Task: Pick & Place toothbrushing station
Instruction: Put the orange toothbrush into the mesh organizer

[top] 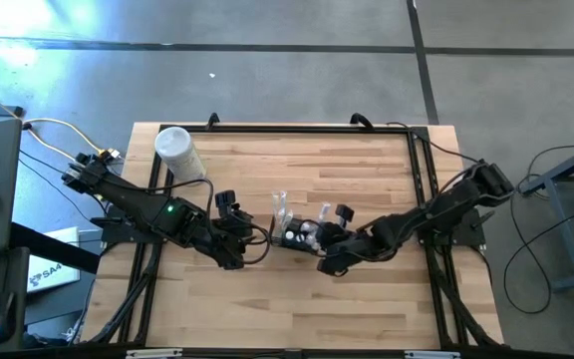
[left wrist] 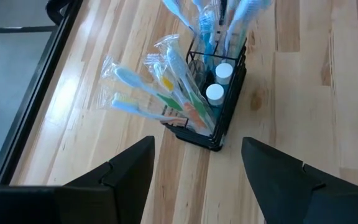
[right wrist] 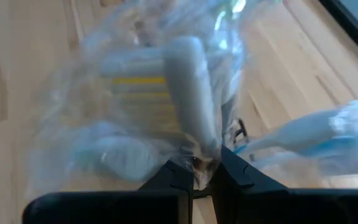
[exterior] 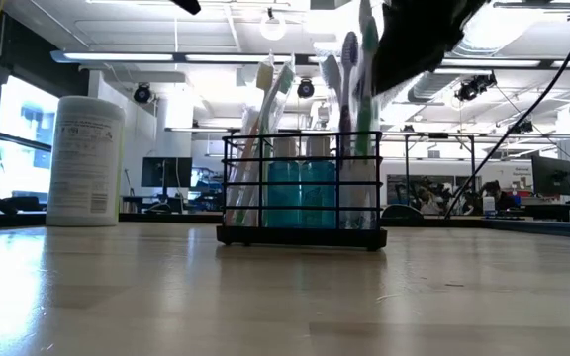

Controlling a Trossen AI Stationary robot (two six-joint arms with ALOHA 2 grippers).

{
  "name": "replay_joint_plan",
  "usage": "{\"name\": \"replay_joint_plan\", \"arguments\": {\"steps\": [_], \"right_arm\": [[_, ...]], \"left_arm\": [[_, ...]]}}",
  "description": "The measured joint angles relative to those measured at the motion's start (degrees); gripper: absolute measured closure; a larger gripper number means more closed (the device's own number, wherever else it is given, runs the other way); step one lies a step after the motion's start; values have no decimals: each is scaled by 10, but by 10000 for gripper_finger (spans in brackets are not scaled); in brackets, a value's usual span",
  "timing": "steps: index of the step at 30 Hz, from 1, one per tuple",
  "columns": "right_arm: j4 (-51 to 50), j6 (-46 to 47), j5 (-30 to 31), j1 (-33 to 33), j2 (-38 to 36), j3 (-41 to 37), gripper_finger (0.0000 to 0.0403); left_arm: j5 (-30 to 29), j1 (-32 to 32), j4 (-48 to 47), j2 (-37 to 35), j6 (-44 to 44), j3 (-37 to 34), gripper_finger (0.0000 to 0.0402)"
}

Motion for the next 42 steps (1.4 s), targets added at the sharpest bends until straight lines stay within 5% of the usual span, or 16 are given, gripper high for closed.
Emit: {"name": "replay_joint_plan", "arguments": {"steps": [19, 34, 42], "right_arm": [[24, 69, -74, -20, 39, 0, 380], [5, 69, -83, -33, 19, -1, 273], [-12, 71, -86, -40, -11, 0, 268]], "left_arm": [[13, 0, 0, 0, -17, 0, 165], [27, 0, 0, 0, -21, 0, 165], [28, 0, 0, 0, -21, 0, 165]]}}
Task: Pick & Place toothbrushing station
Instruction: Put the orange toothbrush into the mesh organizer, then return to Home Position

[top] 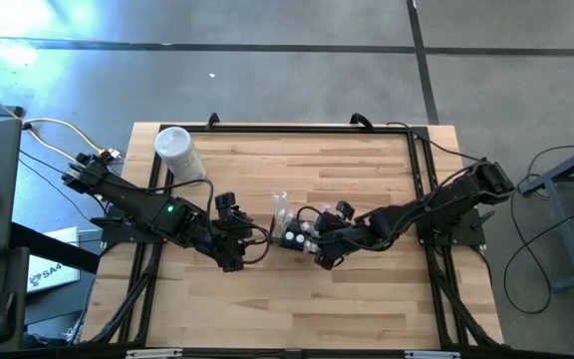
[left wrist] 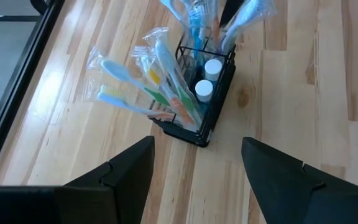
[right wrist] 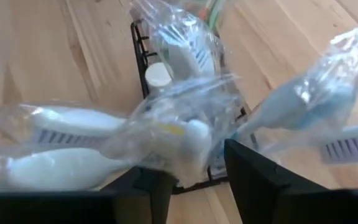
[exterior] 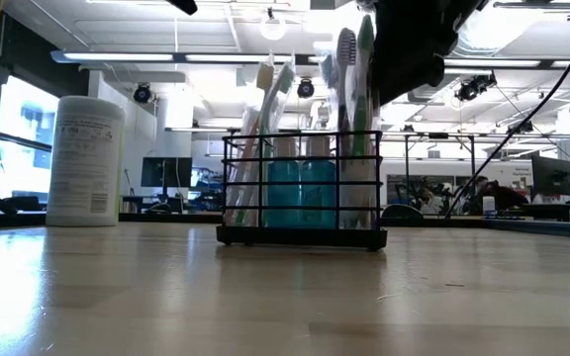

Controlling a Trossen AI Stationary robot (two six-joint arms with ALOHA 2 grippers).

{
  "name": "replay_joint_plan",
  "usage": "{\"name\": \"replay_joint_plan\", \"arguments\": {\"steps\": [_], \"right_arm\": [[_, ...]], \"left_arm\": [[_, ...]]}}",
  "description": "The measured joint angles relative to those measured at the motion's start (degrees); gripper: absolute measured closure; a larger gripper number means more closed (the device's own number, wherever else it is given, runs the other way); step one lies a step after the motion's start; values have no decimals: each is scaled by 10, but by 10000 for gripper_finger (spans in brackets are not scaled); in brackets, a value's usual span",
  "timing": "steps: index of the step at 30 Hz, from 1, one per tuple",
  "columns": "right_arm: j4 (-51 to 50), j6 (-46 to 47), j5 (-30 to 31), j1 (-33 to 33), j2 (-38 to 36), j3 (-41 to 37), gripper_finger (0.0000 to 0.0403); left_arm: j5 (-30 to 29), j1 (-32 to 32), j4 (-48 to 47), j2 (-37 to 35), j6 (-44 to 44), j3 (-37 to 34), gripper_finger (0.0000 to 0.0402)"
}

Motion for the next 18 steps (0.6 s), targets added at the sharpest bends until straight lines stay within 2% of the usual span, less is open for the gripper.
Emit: {"name": "replay_joint_plan", "arguments": {"steps": [7, 14, 18], "right_arm": [[-16, -11, -3, -1, -26, 0, 261], [-38, -5, -16, 9, -89, 0, 260], [-71, -14, -33, 18, -129, 0, 265]], "left_arm": [[0, 0, 0, 0, 0, 0, 165], [0, 0, -3, 0, 4, 0, 165], [-2, 0, -34, 0, 36, 0, 165]]}}
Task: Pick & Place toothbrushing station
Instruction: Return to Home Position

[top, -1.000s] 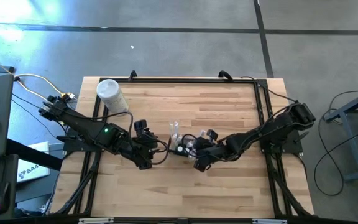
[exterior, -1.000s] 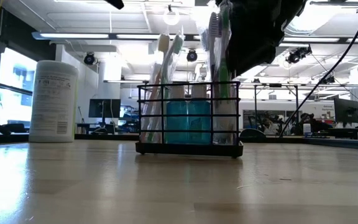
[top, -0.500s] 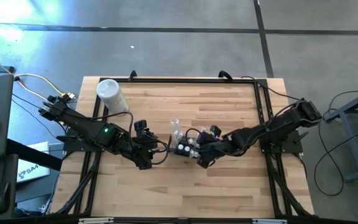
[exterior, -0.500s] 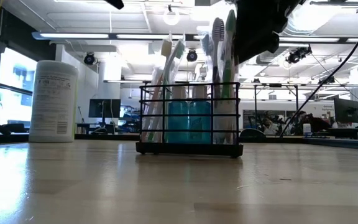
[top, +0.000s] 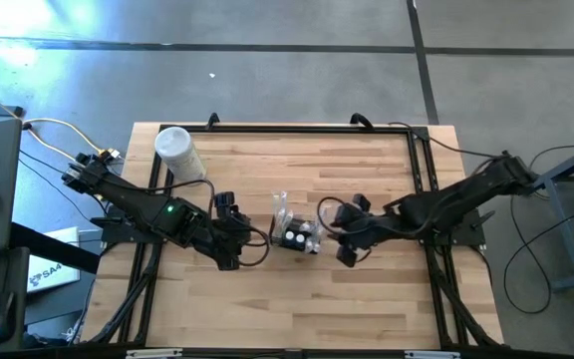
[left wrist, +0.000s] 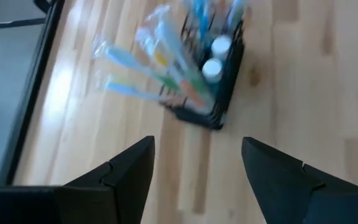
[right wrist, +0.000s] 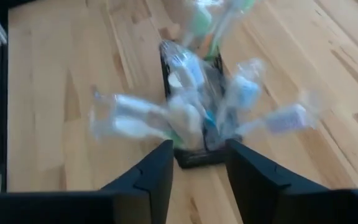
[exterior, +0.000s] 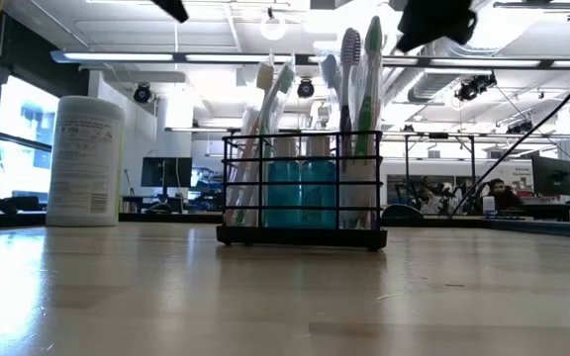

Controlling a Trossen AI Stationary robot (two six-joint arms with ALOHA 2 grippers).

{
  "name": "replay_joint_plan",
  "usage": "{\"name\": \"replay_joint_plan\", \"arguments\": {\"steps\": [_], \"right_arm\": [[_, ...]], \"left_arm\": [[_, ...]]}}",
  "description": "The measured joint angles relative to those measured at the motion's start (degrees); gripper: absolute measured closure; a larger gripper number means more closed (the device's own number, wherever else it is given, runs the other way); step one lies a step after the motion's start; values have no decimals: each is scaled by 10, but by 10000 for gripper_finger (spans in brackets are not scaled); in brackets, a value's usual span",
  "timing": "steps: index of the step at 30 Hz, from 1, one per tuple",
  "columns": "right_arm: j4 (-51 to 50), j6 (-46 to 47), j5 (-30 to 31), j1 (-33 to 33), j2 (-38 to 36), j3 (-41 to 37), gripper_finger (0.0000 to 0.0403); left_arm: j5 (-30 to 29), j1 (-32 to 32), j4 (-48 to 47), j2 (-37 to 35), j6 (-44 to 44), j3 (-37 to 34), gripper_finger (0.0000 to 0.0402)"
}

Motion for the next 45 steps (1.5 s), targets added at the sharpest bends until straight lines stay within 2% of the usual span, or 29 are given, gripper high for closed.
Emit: {"name": "replay_joint_plan", "arguments": {"steps": [6, 11, 15, 18, 24, 27, 30, 34, 38, 45], "right_arm": [[-50, 14, -2, 26, -51, 0, 316], [-91, -7, 18, 55, -81, 0, 386], [-206, -3, 88, 72, -96, 0, 396], [-253, 13, 101, 77, -111, -4, 399], [-192, -54, 91, 76, -191, -74, 399], [-127, -83, 79, 76, -260, -130, 399], [-60, -109, 63, 76, -337, -189, 399], [15, -143, 59, 74, -433, -256, 399], [83, -176, 23, 63, -536, -319, 399], [176, -243, -34, 35, -688, -412, 399]], "left_arm": [[-8, 0, -54, -10, 19, 0, 179], [-23, 0, -132, -29, 16, 0, 239], [-69, 0, -234, -37, -4, -1, 320], [-86, 5, -282, -57, -32, 0, 382], [-85, 16, -284, -154, -14, 0, 390], [-87, 16, -256, -225, -13, -11, 399], [-84, 15, -187, -301, 21, -47, 399], [-70, 15, -68, -399, 76, -131, 400], [-57, 15, 31, -493, 120, -230, 400], [-45, 15, 113, -628, 121, -368, 401]]}}
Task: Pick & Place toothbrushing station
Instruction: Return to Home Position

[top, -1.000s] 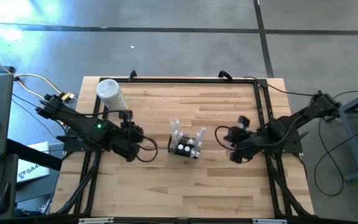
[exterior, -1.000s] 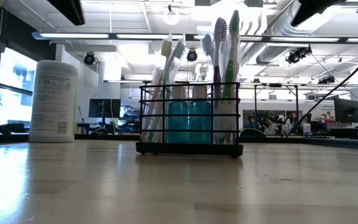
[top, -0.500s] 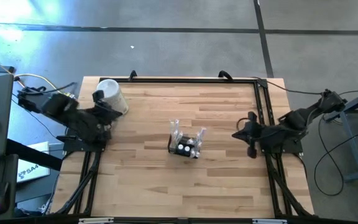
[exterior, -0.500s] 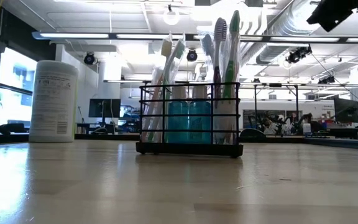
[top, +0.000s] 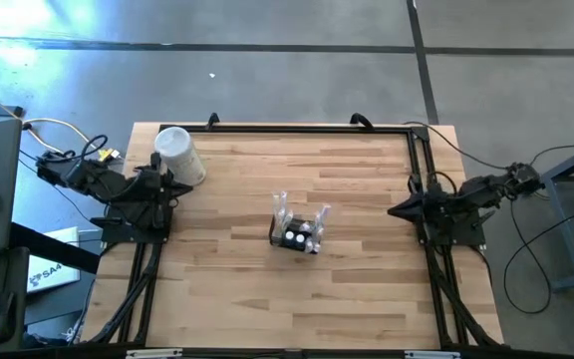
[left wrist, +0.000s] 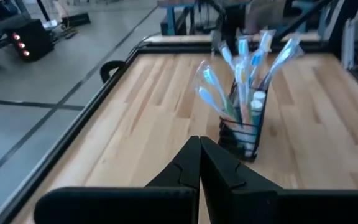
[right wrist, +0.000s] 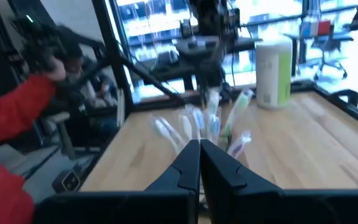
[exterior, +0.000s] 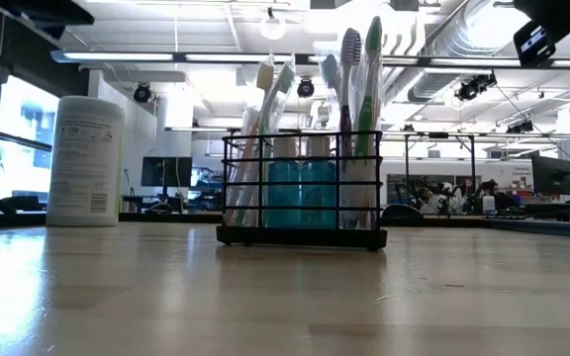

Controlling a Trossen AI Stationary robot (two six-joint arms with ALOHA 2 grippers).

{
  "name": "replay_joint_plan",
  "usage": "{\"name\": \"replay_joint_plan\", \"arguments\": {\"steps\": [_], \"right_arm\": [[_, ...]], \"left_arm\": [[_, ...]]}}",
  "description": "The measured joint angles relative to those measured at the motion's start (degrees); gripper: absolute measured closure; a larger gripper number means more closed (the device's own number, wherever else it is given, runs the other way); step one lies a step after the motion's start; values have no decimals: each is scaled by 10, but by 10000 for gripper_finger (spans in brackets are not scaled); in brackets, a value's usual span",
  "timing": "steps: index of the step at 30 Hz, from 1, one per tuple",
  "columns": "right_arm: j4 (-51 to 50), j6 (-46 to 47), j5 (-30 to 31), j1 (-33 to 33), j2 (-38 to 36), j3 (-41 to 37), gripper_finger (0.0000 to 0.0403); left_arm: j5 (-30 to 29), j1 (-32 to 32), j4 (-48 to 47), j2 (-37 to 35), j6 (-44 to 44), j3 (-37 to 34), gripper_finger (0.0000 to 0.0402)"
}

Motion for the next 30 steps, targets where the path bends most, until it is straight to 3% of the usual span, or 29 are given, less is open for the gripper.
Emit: {"name": "replay_joint_plan", "arguments": {"steps": [5, 11, 16, 21, 28, 30], "right_arm": [[23, -20, -10, -17, -74, -45, 399], [95, -37, -40, -38, -71, -83, 399], [178, -65, -105, -66, -68, -139, 399], [185, -33, -116, -106, -69, -174, 399], [276, -19, -208, -157, -70, -230, 399], [259, -17, -214, -171, -68, -230, 399]], "left_arm": [[4, 0, 41, -68, 0, -70, 401], [24, 0, 101, -112, 10, -114, 401], [62, 0, 185, -124, 12, -173, 401], [76, 0, 264, -125, 18, -247, 401], [140, 0, 344, -125, 58, -313, 401], [154, 0, 354, -125, 65, -329, 401]]}}
